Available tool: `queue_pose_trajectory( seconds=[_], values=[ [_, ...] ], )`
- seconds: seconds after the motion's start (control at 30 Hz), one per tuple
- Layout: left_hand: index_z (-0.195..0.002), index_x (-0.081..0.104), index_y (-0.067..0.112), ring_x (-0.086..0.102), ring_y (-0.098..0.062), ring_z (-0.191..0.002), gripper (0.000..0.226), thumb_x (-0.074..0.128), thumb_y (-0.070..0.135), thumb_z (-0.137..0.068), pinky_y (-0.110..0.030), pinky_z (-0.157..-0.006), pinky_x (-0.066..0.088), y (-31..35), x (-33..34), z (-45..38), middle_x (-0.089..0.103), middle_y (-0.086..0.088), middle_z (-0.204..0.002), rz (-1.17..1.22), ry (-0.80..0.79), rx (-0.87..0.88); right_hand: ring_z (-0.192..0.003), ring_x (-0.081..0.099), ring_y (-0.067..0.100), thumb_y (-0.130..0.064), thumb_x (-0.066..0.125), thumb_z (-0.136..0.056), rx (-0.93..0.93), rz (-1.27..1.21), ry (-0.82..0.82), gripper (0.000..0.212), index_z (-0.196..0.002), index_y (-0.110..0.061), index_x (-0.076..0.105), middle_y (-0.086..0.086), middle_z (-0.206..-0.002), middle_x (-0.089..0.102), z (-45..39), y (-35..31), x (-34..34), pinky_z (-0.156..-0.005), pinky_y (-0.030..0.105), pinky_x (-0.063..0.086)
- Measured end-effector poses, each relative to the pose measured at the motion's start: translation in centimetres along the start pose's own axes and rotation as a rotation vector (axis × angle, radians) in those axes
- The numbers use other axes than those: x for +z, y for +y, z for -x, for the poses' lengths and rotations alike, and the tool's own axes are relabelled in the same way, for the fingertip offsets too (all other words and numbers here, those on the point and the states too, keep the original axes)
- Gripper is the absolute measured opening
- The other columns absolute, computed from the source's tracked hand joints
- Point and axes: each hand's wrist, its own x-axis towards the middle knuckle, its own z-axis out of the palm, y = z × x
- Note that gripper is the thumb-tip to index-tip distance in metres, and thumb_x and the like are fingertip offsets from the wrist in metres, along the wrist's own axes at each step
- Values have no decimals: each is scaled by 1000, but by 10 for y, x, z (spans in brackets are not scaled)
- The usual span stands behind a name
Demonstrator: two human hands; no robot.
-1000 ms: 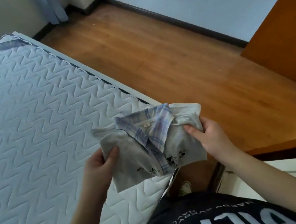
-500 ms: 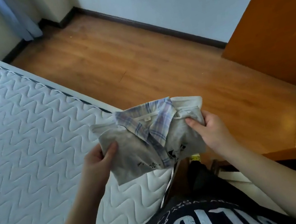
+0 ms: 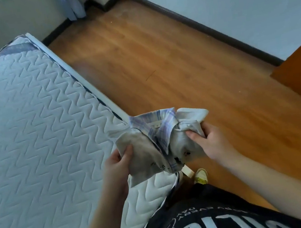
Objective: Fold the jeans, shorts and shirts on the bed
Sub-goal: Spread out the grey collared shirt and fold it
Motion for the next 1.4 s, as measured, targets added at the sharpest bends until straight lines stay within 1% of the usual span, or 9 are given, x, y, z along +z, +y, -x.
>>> queue_pose_trajectory(
  seconds=[0.1, 0.2, 0.43, 0.7, 0.93, 1.03, 1.13, 1.27, 1.4],
  values=[
    [-94, 75, 17, 71, -28, -93, 20, 66, 33, -87, -37, -74, 57, 4, -1, -2, 74, -13, -99, 8, 6, 40, -80, 65, -5, -31, 66, -91, -13, 9, -33, 19, -89, -50, 65, -23, -88, 70, -19, -7, -7, -61, 7, 44],
    [-95, 76, 17, 72, -26, -90, 22, 67, 34, -84, -29, -68, 57, 3, -12, -12, 75, -13, -100, 100, 4, 39, -79, 66, -4, -28, 66, -92, -25, 26, -49, 13, -90, -42, 67, -22, -87, 71, -35, -11, -7, -61, 7, 45],
    [-96, 74, 10, 72, -29, -93, 36, 73, 41, -77, -32, -69, 59, 2, -4, -47, 73, -17, -104, 222, -27, -39, -83, 69, -1, -39, 64, -91, -29, 17, -21, 11, -100, -34, 69, -17, -93, 74, -57, -24, -25, -63, 8, 47],
    [-93, 76, 20, 73, -27, -92, 41, 81, 53, -68, -27, -67, 58, 43, 91, -87, 75, -12, -100, 120, -86, 61, -85, 71, 11, -38, 65, -89, -18, -92, 64, 11, -97, -36, 72, -8, -93, 75, -119, -32, -99, -75, 32, 53],
    [-94, 73, 30, 72, -22, -92, 11, 64, 36, -93, -32, -72, 57, 95, 219, -110, 75, -5, -98, 46, -8, 158, -91, 71, 12, -39, 65, -91, -24, -154, -23, 14, -103, -34, 70, -7, -98, 75, -196, -47, -187, -82, 35, 53],
    [-94, 72, 30, 73, -18, -90, 15, 58, 34, -97, -23, -67, 57, 113, 257, -115, 75, -2, -96, 17, 28, 197, -92, 70, 8, -41, 67, -89, -33, -159, -57, 13, -102, -37, 70, -10, -98, 75, -229, -61, -225, -80, 28, 52],
    [-103, 70, 22, 72, -19, -93, 18, 59, 34, -96, -24, -69, 57, 129, 280, -120, 75, -4, -100, 21, 50, 222, -95, 68, 4, -53, 66, -85, -100, -101, -77, 22, -105, -43, 68, -15, -101, 73, -262, -74, -254, -77, 22, 51],
    [-110, 67, 12, 72, -24, -94, 31, 64, 35, -89, -26, -69, 57, 144, 297, -128, 74, -9, -101, 86, 107, 237, -95, 70, 10, -69, 64, -77, -118, -105, -141, 43, -109, -41, 68, -12, -101, 74, -301, -86, -264, -90, 43, 54],
    [-106, 69, 13, 71, -28, -96, 31, 68, 36, -85, -29, -71, 58, 153, 293, -137, 74, -13, -102, 110, 154, 280, -92, 71, 9, -72, 65, -75, -135, -112, -181, 47, -110, -41, 67, -12, -100, 74, -331, -95, -262, -89, 46, 55]
  ],
)
